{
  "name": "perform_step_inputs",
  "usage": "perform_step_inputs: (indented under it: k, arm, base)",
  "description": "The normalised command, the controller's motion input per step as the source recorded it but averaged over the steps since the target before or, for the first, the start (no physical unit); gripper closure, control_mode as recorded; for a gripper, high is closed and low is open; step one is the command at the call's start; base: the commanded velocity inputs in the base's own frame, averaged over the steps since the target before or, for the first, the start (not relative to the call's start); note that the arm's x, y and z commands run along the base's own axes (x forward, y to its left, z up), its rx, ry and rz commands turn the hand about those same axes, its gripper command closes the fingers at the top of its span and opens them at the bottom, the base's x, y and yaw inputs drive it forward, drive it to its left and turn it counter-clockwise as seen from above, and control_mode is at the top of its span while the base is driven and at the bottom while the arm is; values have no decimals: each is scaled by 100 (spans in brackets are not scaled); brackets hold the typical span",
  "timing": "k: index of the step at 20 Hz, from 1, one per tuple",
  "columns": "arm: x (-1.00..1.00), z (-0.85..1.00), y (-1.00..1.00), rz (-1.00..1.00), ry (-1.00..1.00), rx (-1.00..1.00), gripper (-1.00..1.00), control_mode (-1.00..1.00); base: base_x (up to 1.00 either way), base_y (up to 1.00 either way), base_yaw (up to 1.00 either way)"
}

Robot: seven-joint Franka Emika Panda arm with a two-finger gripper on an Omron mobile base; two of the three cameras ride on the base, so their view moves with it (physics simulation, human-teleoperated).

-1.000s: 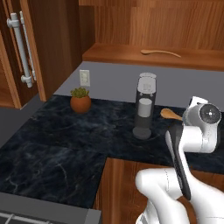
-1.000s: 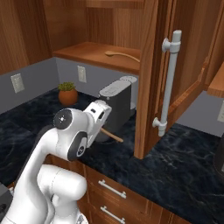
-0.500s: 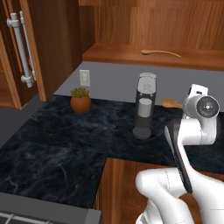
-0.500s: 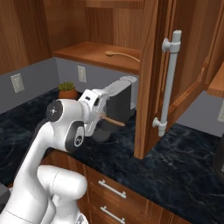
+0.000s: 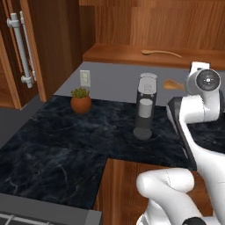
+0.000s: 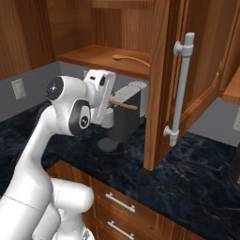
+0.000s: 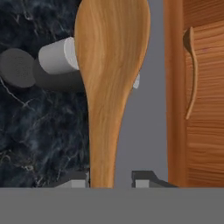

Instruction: Organize the utensils by type. Pick up the wooden spoons from the counter and place them in the open cabinet. Then pick up the metallic utensils from the counter and place them in the open drawer.

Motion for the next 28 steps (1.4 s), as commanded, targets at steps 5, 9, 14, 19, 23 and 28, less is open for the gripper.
perform_step_inputs:
  k: [5, 9, 14, 19, 23, 28]
  arm:
    - [26, 58, -31, 0, -1, 0, 100, -100]
    - [36, 49, -40, -6, -10, 0, 100, -100]
    - [44, 37, -41, -10, -10, 0, 100, -100]
    - [66, 27, -24, -11, 0, 0, 100, -100]
    - [55, 5, -30, 0, 2, 0, 100, -100]
    - [56, 0, -40, 0, 9, 0, 100, -100]
  base:
    - [0, 0, 0]
    - [0, 0, 0]
    - [0, 0, 0]
    - [0, 0, 0]
    - [0, 0, 0]
    - [0, 0, 0]
